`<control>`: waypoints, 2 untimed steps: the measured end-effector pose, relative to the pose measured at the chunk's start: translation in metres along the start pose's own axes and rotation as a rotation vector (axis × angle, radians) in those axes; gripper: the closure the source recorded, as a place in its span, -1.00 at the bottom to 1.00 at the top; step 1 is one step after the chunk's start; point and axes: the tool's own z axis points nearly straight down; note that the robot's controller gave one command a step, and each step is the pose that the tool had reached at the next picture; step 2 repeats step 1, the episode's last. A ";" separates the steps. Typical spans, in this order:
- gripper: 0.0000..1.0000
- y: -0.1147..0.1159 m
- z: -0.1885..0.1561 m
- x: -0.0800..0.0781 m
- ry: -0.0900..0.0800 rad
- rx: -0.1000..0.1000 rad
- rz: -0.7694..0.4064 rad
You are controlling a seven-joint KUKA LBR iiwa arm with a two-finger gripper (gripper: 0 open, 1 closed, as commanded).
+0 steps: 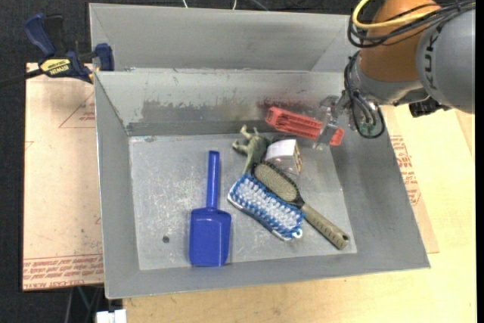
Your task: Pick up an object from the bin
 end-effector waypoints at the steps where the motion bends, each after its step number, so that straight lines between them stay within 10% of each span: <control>1: 1.00 0.000 -0.020 0.000 0.005 0.000 -0.001; 2: 1.00 0.000 -0.020 0.000 0.005 0.000 -0.001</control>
Offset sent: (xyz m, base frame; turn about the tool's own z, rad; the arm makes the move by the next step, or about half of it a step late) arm -0.0010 0.0003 0.0462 -0.0005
